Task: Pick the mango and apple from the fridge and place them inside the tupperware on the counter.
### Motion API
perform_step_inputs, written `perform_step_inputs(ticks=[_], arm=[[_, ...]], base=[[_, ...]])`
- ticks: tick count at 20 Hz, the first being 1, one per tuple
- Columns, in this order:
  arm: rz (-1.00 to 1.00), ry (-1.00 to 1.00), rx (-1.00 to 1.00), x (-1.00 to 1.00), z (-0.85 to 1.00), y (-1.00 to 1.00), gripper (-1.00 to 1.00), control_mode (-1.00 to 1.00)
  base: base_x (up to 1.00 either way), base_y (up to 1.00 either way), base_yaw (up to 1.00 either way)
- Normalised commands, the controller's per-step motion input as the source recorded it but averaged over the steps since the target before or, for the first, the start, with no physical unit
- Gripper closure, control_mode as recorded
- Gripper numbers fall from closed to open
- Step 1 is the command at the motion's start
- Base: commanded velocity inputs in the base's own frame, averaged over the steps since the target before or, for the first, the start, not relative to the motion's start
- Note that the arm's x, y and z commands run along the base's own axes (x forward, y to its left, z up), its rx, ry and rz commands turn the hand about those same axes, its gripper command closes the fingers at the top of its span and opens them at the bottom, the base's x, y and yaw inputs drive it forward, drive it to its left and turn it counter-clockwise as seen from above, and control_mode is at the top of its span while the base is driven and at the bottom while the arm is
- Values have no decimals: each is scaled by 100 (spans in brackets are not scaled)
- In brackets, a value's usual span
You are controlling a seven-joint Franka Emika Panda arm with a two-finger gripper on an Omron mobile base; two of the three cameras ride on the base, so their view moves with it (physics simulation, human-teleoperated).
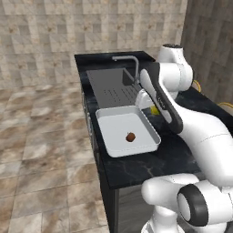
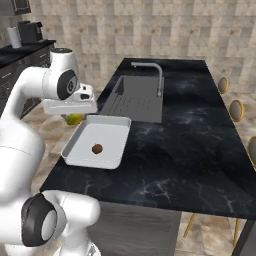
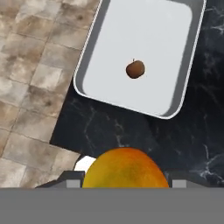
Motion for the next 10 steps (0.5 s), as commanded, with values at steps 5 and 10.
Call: perform_step_inputs(ticks=[5,10], arm=[[54,1,0,85,-60,0,100,-100],[52,6,0,88,-57,0,100,-100]], base=[[0,0,0],[0,0,0]])
